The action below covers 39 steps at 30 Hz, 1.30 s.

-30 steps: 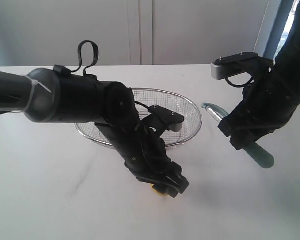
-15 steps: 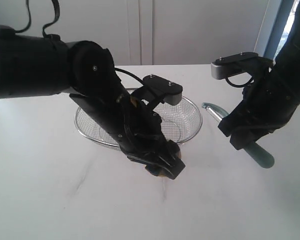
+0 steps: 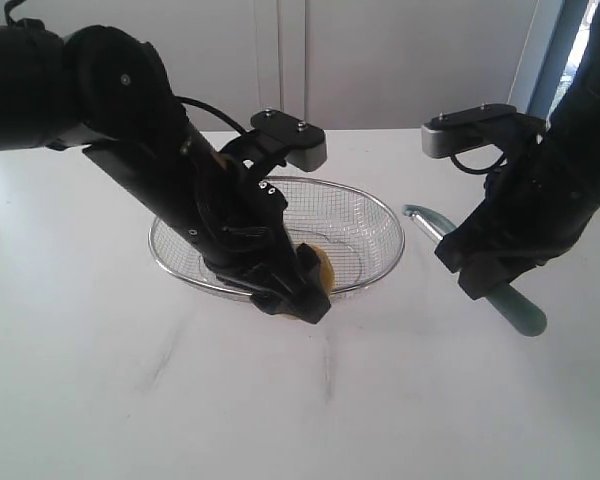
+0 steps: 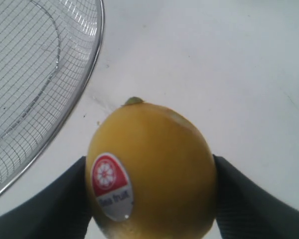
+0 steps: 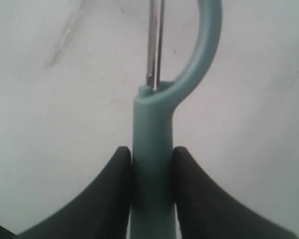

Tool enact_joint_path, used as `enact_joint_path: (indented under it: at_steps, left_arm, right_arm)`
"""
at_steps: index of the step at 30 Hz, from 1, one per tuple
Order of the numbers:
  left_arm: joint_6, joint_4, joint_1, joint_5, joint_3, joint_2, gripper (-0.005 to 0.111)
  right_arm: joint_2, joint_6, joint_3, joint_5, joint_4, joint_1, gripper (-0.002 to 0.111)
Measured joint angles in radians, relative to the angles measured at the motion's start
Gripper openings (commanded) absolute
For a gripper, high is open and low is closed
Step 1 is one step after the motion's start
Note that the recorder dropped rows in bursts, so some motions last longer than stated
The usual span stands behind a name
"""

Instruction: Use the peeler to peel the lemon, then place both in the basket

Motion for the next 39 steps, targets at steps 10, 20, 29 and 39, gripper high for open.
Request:
enact_joint_path:
  at_steps: [10, 20, 29, 39]
  left_arm:
    - [0.336, -0.331, 0.142, 0.048, 0.000, 0.000, 0.000]
    - [0.601, -0.600, 0.306, 0.130, 0.000, 0.000, 0.000]
    - [0.802, -0.816, 0.418, 0.266, 0.000, 0.000, 0.000]
    - [0.826, -0.834, 0.452, 0.328, 0.000, 0.000, 0.000]
  right_arm:
    - [0.000, 0.000, 0.000, 0.000, 0.063, 0.000, 0.000]
    - [0.000, 0.000, 0.000, -0.004, 0.133, 0.000, 0.000]
    - [0.009, 0.000, 0.000, -0.022, 0.281, 0.000, 0.000]
    - [0.065, -0.024, 0.000, -0.038, 0.457, 0.000, 0.000]
